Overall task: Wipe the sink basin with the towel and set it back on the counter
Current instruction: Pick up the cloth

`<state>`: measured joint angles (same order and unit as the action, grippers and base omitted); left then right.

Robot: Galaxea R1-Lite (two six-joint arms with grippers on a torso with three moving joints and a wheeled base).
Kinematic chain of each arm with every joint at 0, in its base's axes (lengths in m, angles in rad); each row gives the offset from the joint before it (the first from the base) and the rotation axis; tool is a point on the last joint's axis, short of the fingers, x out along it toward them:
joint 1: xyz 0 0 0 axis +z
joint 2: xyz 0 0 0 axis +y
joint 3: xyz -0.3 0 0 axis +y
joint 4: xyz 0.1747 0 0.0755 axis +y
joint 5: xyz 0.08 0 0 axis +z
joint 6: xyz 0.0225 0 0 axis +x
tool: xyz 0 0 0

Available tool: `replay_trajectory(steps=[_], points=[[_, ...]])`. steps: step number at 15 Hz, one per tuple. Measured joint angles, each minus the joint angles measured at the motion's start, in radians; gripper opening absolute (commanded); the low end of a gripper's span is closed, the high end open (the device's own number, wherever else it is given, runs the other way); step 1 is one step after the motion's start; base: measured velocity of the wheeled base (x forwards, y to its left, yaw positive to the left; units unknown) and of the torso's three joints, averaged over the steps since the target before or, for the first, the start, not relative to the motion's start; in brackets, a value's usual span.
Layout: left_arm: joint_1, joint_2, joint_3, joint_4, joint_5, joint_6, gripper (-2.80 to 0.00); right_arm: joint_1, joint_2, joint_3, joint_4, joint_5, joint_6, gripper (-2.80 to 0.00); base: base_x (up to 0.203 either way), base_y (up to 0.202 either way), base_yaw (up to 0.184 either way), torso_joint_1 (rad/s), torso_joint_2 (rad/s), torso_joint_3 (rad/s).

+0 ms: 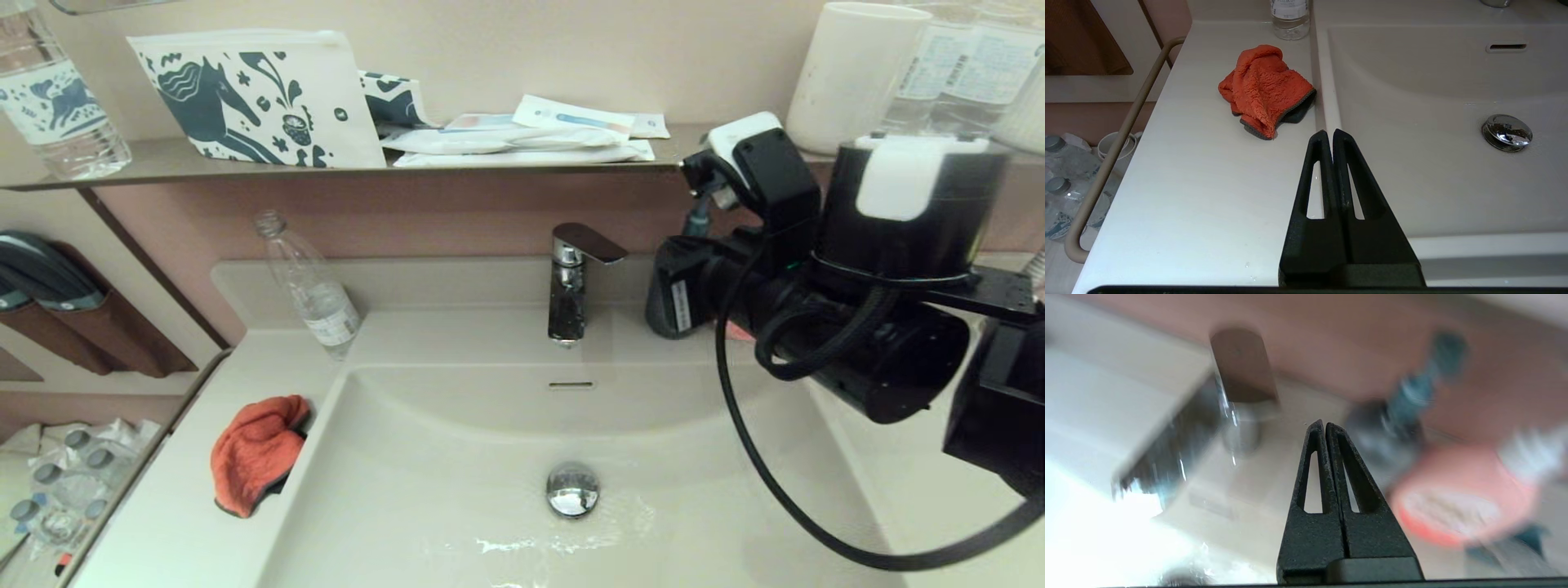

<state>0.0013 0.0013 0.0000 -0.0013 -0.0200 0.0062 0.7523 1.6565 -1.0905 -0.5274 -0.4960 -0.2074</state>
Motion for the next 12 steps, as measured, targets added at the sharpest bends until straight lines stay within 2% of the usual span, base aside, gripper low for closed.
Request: replay_trajectory(steps=[4,9,12], points=[[0.0,0.0,0.0,0.0,0.0,0.0,-2.8,-0.063,-0.183,0.197,0.003,-0.002,0.004,-2.8,0.0,0.0,0.0,0.0,0.0,0.0],[0.0,0.0,0.0,0.0,0.0,0.0,-2.8,-0.39,-0.41,0.366,0.102,0.0,0.008,-2.8,0.0,0.0,0.0,0.0,0.0,0.0],[0.0,0.0,0.0,0.0,0.0,0.0,-2.8,-0.534,-0.589,0.461,0.148,-0.003,0.009,-2.8,0.0,0.0,0.0,0.0,0.0,0.0]])
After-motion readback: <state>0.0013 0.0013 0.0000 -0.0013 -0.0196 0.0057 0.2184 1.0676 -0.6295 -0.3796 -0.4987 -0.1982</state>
